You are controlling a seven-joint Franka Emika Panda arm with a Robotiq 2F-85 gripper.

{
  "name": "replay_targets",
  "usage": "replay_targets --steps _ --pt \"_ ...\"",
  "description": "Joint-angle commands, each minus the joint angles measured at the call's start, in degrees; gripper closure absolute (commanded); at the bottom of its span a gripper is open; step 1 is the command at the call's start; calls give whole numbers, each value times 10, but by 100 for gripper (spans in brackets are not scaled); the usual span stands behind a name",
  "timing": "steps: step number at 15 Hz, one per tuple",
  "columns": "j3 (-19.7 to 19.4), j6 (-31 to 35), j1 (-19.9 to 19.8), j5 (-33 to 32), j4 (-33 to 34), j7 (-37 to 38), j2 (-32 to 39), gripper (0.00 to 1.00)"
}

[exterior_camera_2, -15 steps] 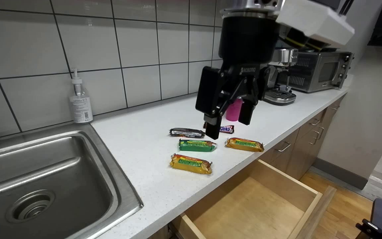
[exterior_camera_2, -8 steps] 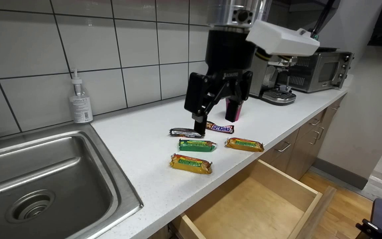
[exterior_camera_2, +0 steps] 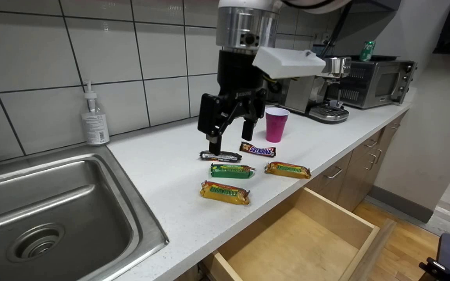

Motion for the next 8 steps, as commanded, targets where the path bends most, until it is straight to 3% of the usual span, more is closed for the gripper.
replay_targets --steps 1,8 --pt "-4 -8 -11 -11 63 -62 57 0" --pt "1 -10 -19 -7 118 -166 119 0"
